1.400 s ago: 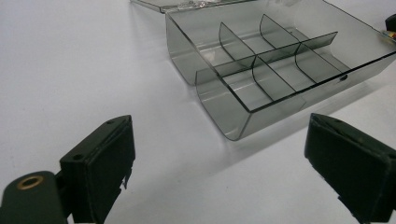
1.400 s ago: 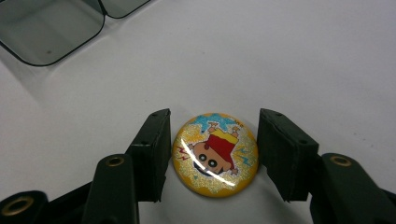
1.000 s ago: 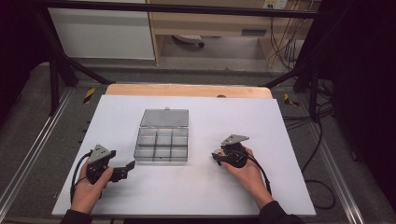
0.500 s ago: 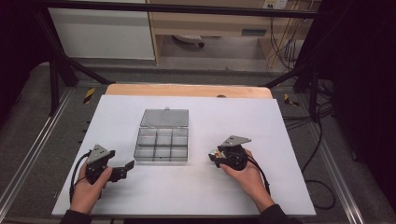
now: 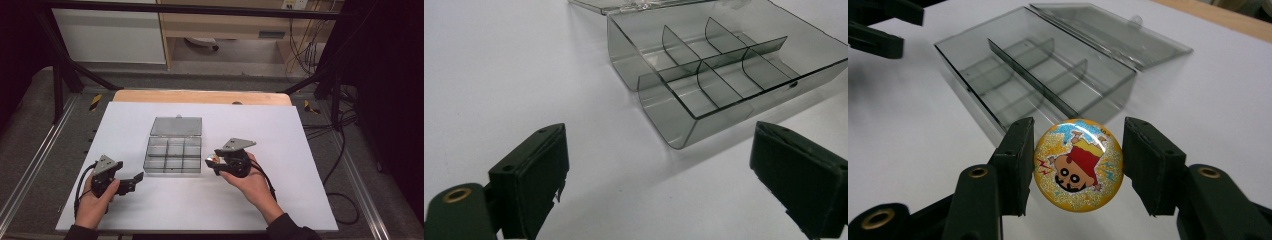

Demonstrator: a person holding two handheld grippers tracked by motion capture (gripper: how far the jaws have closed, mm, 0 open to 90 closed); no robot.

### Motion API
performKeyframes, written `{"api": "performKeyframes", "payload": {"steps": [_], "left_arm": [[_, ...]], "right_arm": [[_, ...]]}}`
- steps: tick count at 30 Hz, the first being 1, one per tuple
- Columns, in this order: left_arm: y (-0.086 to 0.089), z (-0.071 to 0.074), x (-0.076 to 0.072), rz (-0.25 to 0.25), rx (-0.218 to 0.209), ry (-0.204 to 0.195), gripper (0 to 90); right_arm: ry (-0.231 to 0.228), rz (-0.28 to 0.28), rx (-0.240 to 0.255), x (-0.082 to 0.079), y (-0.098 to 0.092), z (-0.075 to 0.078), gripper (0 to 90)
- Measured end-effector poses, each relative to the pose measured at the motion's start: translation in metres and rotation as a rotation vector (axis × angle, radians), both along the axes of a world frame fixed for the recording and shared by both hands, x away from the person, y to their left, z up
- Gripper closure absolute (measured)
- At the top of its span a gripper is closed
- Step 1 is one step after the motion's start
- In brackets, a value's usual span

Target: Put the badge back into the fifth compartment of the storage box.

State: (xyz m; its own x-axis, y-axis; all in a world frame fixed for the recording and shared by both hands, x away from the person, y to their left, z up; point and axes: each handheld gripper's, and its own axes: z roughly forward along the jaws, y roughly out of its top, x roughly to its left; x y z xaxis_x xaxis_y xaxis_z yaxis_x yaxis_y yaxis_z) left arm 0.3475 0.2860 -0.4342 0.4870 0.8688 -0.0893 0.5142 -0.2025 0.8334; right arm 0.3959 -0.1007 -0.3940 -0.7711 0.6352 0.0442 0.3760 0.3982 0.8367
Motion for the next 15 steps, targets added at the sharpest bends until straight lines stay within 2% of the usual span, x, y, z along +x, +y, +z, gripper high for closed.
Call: {"api": "performKeyframes", "payload": {"steps": [1,5,6,7,10,15], "left_arm": [[0.000,0.000,0.000,-0.001,-0.001,-0.001,9.2],[0.000,0.000,0.000,-0.005,0.001,-0.005,9.2],[0.000,0.000,0.000,-0.006,0.000,-0.004,9.2],[0.000,0.000,0.000,-0.005,0.000,-0.005,9.2],[0.000,0.000,0.000,-0.005,0.001,-0.005,9.2],[-0.001,0.000,0.000,-0.005,0.004,-0.004,9.2]], "right_arm": [[0.000,0.000,0.000,0.000,0.000,0.000,48.1],[-0.011,0.034,-0.002,0.003,0.023,0.009,48.1],[-0.015,0.048,-0.003,0.006,0.033,0.012,48.1],[-0.015,0.048,-0.003,0.006,0.033,0.012,48.1],[-0.021,0.056,-0.013,0.015,0.050,0.016,48.1],[-0.015,0.050,-0.007,0.023,0.061,0.018,48.1]]}}
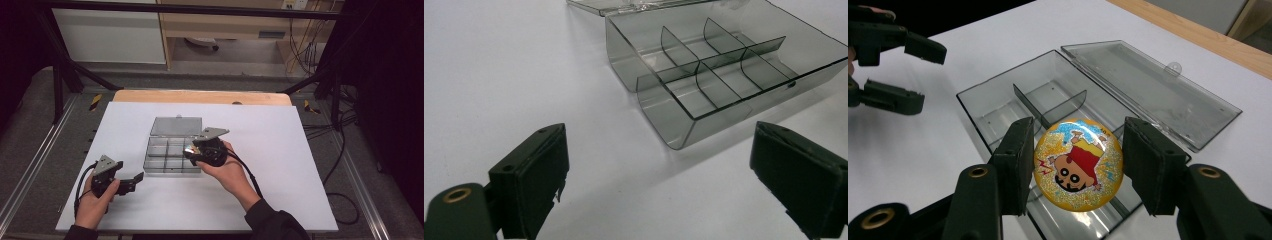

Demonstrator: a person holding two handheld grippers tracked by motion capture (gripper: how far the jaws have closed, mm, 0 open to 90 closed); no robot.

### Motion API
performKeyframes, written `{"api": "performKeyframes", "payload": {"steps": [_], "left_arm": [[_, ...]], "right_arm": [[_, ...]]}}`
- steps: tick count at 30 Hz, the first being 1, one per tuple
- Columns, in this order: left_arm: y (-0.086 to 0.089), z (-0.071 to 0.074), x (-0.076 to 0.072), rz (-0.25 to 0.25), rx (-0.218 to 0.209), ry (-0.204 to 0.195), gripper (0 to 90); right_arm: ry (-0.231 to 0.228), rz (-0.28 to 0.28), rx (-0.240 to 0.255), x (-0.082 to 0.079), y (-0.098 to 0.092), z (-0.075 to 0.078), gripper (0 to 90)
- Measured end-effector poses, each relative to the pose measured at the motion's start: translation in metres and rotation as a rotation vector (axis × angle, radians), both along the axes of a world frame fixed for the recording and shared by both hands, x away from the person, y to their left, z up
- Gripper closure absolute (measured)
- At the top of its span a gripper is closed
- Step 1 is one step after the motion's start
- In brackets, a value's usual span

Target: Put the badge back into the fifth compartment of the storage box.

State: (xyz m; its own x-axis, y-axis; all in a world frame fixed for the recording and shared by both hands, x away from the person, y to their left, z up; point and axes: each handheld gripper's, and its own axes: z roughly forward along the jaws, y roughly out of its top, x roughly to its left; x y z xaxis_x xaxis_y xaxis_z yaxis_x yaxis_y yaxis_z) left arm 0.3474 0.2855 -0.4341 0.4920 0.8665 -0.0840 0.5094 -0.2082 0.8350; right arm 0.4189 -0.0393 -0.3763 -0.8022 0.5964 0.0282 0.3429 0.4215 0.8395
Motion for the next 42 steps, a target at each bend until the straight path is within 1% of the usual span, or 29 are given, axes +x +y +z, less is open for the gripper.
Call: {"api": "performKeyframes", "payload": {"steps": [3,17,20,24,31,34,37,42], "left_arm": [[0.000,0.000,0.000,0.000,-0.001,0.000,9.2],[0.000,-0.001,0.001,0.002,0.007,0.004,9.3],[0.000,0.000,0.001,0.002,0.008,0.003,9.4],[0.000,-0.001,0.001,0.004,0.008,0.005,9.4],[0.000,-0.001,0.001,0.005,0.010,0.001,9.2],[0.000,-0.001,0.000,0.005,0.006,0.002,8.7],[0.001,-0.001,0.000,0.003,0.003,0.002,7.0],[-0.001,-0.001,0.001,-0.001,0.003,0.005,6.9]], "right_arm": [[0.002,-0.001,0.003,0.006,0.009,0.001,48.1],[0.020,0.003,-0.014,0.015,0.024,0.000,48.1],[0.026,0.008,-0.024,0.018,0.026,-0.002,48.1],[0.039,0.008,-0.023,0.020,0.029,-0.003,48.1],[0.048,0.016,-0.024,0.022,0.033,-0.006,48.1],[0.059,0.014,-0.026,0.022,0.034,-0.007,48.1],[0.058,0.017,-0.028,0.022,0.036,-0.009,48.1],[0.065,0.015,-0.028,0.022,0.038,-0.011,48.1]]}}
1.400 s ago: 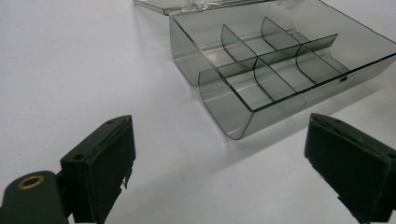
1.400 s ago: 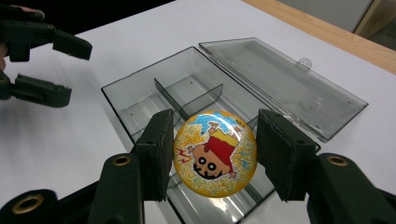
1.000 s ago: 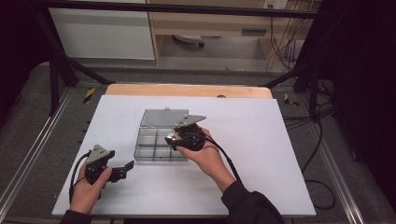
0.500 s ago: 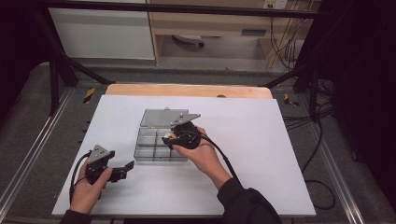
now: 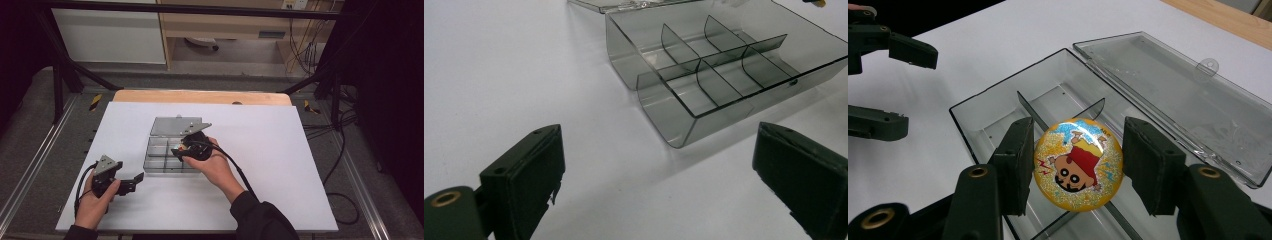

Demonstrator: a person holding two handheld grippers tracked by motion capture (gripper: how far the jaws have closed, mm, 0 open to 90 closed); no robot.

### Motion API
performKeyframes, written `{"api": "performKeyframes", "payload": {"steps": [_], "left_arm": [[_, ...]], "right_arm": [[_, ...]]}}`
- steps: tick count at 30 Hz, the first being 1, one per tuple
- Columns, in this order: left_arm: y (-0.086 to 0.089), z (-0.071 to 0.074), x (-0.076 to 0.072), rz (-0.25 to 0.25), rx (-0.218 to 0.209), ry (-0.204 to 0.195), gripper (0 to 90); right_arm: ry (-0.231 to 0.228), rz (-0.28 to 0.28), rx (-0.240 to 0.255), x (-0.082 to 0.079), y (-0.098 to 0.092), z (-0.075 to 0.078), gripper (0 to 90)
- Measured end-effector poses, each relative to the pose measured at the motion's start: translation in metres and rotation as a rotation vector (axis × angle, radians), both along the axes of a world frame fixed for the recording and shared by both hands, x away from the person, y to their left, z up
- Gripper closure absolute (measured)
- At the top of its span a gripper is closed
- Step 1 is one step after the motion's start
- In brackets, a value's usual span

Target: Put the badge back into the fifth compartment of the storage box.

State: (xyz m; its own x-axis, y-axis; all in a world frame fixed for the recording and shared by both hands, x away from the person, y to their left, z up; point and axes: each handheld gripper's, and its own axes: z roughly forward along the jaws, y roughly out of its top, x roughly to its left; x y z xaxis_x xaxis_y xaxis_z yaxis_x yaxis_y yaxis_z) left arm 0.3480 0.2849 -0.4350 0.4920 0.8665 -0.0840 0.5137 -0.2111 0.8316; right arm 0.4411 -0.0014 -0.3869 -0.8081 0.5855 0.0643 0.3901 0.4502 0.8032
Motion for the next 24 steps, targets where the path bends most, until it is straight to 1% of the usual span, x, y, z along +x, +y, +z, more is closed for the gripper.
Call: {"api": "performKeyframes", "payload": {"steps": [6,13,16,18,24], "left_arm": [[0.000,0.000,0.000,0.002,0.001,0.000,6.9],[0.000,-0.001,0.000,0.000,0.007,0.010,7.0],[0.000,-0.001,0.000,0.000,0.008,0.007,7.1],[0.000,-0.001,0.000,-0.001,0.008,0.009,7.1],[0.000,-0.001,0.000,0.000,0.012,0.010,7.2]], "right_arm": [[0.008,0.000,-0.005,0.000,0.002,0.001,48.1],[0.014,0.012,-0.012,0.002,0.007,-0.002,48.1],[0.021,0.010,-0.014,0.003,0.009,-0.003,48.1],[0.023,0.010,-0.008,0.003,0.010,-0.003,48.1],[0.028,0.020,-0.027,0.002,0.016,-0.004,48.1]]}}
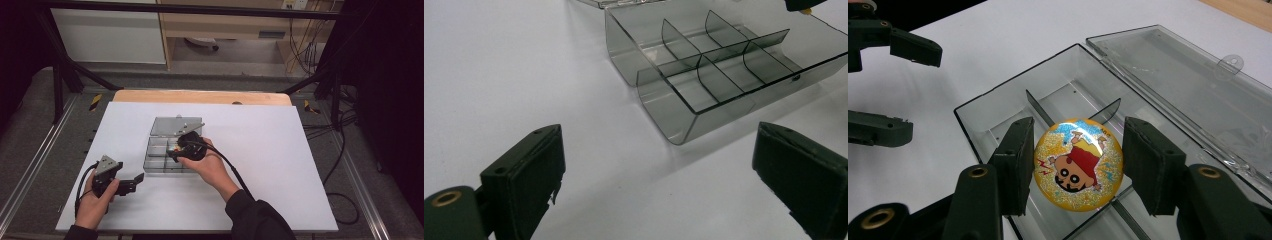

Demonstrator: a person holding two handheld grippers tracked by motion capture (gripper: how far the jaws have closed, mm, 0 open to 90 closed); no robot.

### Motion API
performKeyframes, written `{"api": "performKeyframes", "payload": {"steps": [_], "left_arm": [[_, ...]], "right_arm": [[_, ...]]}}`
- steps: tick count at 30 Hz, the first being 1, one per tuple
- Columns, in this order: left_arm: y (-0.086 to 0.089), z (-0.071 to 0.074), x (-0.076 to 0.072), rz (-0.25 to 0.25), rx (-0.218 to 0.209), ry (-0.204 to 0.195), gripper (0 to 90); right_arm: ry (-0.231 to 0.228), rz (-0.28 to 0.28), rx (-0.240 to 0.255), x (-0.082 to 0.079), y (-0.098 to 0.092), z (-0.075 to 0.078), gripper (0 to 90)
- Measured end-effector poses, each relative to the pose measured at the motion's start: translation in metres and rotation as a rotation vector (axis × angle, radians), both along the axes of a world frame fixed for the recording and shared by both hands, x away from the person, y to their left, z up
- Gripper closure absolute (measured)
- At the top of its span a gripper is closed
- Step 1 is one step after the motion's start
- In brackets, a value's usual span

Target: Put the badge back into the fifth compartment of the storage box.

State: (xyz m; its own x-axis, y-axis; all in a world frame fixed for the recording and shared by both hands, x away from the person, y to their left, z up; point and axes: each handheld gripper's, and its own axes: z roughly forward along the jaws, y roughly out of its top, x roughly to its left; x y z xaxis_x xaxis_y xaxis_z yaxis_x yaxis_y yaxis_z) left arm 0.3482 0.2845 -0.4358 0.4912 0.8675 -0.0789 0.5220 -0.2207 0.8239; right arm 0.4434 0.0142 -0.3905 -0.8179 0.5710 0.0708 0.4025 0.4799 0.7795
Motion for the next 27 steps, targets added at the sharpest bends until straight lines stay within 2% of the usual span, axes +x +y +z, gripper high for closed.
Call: {"api": "performKeyframes", "payload": {"steps": [10,18,21,27], "left_arm": [[0.000,0.000,0.000,0.000,-0.002,-0.001,7.4],[0.000,0.000,0.000,-0.001,0.002,0.001,7.4],[0.000,-0.001,0.000,-0.001,0.001,0.002,7.4],[0.000,0.000,0.000,-0.001,0.001,0.000,7.5]], "right_arm": [[0.013,-0.007,-0.026,0.000,0.003,-0.004,48.0],[0.023,0.016,-0.037,-0.005,0.010,-0.008,47.8],[0.025,0.019,-0.043,-0.007,0.011,-0.009,42.7],[0.016,0.012,-0.014,-0.011,0.005,-0.004,41.7]]}}
